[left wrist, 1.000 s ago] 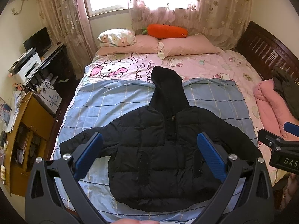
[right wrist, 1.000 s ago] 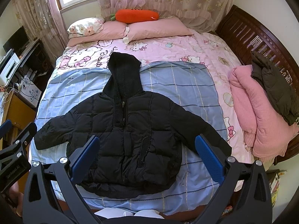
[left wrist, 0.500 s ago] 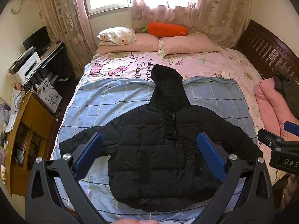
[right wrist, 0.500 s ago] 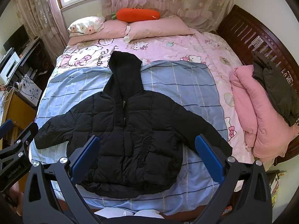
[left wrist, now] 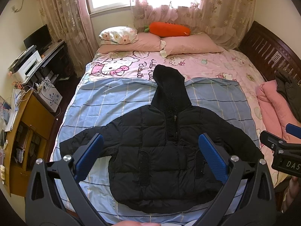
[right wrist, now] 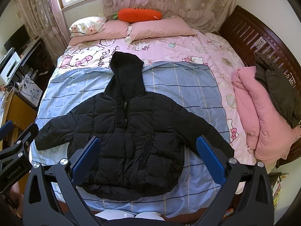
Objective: Fold large clothes
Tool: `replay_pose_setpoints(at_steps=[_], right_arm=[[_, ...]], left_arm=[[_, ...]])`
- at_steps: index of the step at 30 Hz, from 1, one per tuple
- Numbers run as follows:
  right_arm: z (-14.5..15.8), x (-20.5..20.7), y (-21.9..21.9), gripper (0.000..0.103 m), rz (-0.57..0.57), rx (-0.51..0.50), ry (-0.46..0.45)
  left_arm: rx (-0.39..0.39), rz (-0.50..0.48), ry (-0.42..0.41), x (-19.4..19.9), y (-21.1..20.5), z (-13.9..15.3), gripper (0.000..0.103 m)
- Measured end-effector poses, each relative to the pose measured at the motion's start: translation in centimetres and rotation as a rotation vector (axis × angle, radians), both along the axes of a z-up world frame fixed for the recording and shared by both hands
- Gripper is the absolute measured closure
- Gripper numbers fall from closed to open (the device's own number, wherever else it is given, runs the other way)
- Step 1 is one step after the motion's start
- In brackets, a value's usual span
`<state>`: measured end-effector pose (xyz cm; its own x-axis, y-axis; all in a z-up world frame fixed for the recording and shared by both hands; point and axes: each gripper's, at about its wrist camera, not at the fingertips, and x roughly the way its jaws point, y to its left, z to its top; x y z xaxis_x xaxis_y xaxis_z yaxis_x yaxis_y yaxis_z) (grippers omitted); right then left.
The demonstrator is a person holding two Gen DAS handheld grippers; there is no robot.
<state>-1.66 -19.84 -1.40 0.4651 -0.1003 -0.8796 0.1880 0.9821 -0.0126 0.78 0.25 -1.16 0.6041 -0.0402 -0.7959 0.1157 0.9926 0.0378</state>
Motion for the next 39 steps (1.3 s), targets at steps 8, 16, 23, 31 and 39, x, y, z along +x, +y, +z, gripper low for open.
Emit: replay_pose_setpoints(at_steps=[8, 16, 23, 31, 39], right_arm=[[-0.1, 0.0, 0.0, 0.001, 0.002, -0.001, -0.002], [0.0, 0.1, -0.2, 0.001, 0.0, 0.0, 0.001], [-2.0, 0.1, 1.0, 0.001, -0.005, 0.0, 0.017], [-3.4, 1.5, -1.1, 0.001, -0.04, 0.096, 0.046], [-14.9, -0.6, -18.2, 0.001, -0.547, 0.868, 0.169]], left_arm=[[-0.001, 0.0, -0.001, 0.1, 0.1, -0.1, 0.002], [-0.002, 0.0, 0.002, 0.0, 0.1, 0.0, 0.002], [-0.002, -0.002, 0.011, 0.1, 0.2, -0.7, 0.002], [-0.126, 0.022, 0.147, 2.5, 2.2, -3.5, 0.002], [-0.363, 0.456, 0.403, 7.7, 18.2, -15.0, 0.002]])
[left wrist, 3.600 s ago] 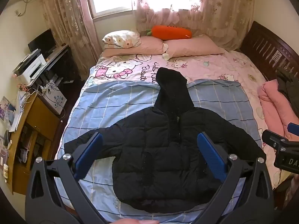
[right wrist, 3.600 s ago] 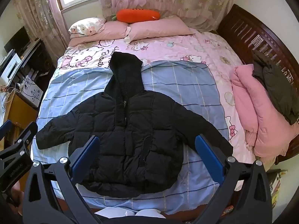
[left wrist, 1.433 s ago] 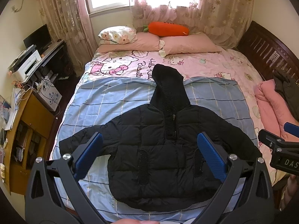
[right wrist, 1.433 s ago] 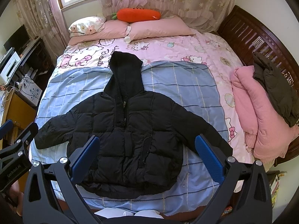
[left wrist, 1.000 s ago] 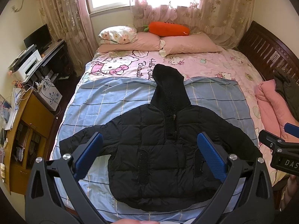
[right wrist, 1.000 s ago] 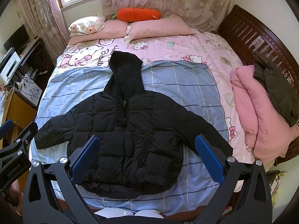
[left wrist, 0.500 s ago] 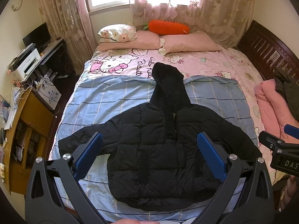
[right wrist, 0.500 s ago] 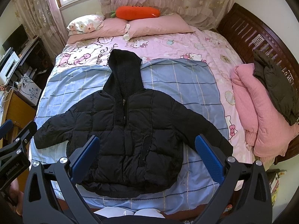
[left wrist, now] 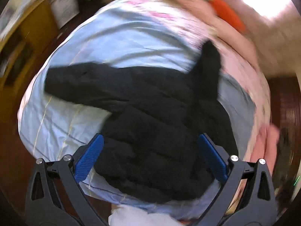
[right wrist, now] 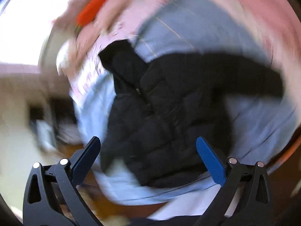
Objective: Fold large clothes
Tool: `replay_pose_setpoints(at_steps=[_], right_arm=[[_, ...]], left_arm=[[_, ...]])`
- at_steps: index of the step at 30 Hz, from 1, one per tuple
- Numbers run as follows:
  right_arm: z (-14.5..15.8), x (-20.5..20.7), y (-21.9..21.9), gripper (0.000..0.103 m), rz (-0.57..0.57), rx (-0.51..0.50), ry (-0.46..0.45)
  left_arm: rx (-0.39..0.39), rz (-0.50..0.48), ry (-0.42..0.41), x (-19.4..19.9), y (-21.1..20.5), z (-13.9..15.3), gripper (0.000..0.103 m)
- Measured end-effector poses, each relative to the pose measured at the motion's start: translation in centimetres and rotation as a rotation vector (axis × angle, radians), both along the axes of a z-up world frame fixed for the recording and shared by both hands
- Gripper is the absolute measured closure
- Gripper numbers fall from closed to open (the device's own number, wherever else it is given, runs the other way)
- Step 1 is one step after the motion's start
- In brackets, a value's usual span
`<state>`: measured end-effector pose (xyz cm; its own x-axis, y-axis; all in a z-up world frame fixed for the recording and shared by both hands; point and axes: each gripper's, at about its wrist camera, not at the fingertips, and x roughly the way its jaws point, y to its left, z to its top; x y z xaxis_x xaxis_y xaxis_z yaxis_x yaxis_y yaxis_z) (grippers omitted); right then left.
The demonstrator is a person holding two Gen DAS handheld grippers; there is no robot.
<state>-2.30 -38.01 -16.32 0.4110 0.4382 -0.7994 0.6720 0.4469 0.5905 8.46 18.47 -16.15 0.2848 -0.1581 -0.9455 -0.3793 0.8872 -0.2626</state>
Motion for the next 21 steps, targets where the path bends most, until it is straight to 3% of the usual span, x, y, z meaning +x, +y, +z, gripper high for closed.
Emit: replay_pose_setpoints(at_steps=[4, 6, 8, 12, 17, 21], right_arm=[[-4.4, -3.5, -5.5, 0.001, -0.114, -0.117, 0.168], [-6.2, -5.0, -7.2, 0.001, -0.16, -0.147, 0.253], [-8.1, -6.8, -8.3, 0.001, -0.227, -0.112, 0.324], [-9.4, -7.3, -8.1, 0.001, -0.275, -0.068, 0.372], [-10.3, 0.1, -6.2, 0.001, -0.153, -0.11, 0.351], [-10.8, 12.2, -2.6, 0.001, 0.067, -0.206, 0.29]], left_arm=[[-0.08, 0.232, 0.063, 0.7, 11.3, -7.0, 0.002], [-0.114, 0.319, 0.105, 1.3, 14.7, -9.7, 0.002], [-0.159, 0.429, 0.155, 1.4, 18.6, -13.1, 0.002], [-0.147, 0.552, 0.226, 1.8, 22.5, -17.2, 0.002], [-0.107, 0.53, 0.216, 5.3, 22.0, -17.9, 0.002], [-0.087, 0.406, 0.199, 10.3, 18.7, -17.7, 0.002]])
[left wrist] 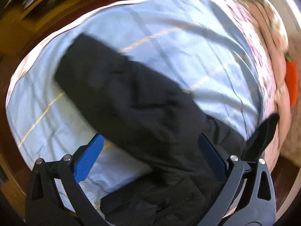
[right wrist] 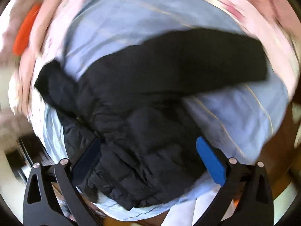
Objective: Fold large clothes
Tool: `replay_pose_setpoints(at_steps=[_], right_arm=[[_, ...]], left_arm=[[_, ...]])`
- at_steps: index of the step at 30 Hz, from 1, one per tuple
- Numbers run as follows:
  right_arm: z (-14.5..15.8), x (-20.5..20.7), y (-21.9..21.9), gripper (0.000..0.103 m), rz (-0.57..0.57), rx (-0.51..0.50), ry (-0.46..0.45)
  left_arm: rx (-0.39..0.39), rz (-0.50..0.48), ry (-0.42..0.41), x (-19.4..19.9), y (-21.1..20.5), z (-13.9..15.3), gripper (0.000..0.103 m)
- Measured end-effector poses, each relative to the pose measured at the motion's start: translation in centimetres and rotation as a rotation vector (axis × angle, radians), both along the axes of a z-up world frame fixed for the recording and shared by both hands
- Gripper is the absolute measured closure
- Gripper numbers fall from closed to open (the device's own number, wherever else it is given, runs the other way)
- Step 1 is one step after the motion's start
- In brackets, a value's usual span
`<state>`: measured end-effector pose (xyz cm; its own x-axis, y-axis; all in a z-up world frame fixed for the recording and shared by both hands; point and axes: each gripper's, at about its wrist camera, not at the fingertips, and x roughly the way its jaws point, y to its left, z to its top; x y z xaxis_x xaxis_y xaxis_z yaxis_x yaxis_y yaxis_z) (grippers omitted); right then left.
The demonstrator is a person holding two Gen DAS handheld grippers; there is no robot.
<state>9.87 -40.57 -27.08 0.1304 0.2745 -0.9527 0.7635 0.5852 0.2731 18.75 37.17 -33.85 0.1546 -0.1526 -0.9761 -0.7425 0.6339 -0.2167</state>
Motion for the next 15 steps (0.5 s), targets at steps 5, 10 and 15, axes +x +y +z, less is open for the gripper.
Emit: replay_pose_setpoints(at_steps=[5, 10, 15], right_arm=[[-3.7, 15.1, 4.0, 0.001, 0.255, -0.015, -0.036], [-6.5, 23.5, 8.0, 0.001, 0.383, -0.116, 0.011], [-8.6, 23.1, 12.7, 0.001, 0.472, -0.042, -0.004]], left_arm=[[0.055, -0.155, 0.014, 3.3, -4.5, -1.0, 0.002], [0.203, -0.12, 0.078, 1.4, -4.0, -2.5, 0.002], [0.001, 0.321, 0.153, -5.9, 4.7, -7.2, 0.002]])
